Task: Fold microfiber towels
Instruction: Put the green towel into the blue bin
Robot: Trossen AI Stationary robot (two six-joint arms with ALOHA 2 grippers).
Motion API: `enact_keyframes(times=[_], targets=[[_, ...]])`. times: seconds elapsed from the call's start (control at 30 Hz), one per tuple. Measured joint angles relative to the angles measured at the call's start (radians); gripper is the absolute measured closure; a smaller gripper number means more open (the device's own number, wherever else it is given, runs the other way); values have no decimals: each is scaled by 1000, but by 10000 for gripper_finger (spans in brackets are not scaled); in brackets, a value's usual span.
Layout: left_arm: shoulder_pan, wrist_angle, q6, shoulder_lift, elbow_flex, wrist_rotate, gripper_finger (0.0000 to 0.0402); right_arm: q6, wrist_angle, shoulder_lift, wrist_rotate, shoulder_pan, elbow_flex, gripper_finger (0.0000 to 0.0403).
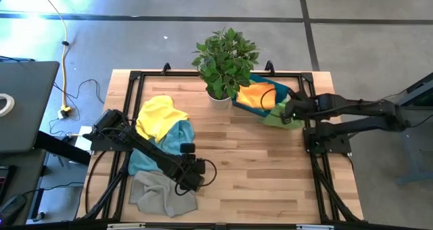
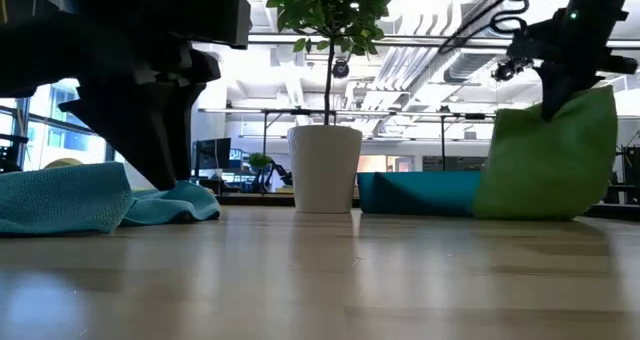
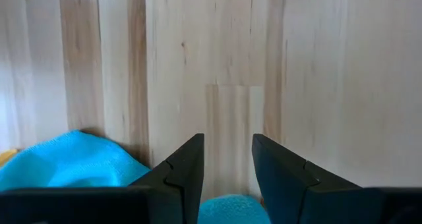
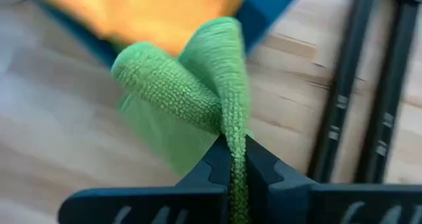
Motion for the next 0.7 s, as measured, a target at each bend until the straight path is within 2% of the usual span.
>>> enact_keyframes(times=[0.1, 0.2, 0.47, 0.6, 0.7], targets=[[7, 0, 41, 0, 0, -1, 283, 0, -19, 1, 12, -76, 0, 403], [9, 0, 68, 0, 0, -2, 283, -13, -17, 1, 78, -153, 2, 403], [9, -3, 88, 0, 0, -3, 283, -66, -54, 1, 339, -337, 143, 403], [9, -4, 88, 0, 0, -11, 283, -79, -79, 3, 353, -392, 220, 403], [8, -5, 88, 0, 0, -28, 283, -6, -113, 3, 320, -414, 236, 403]])
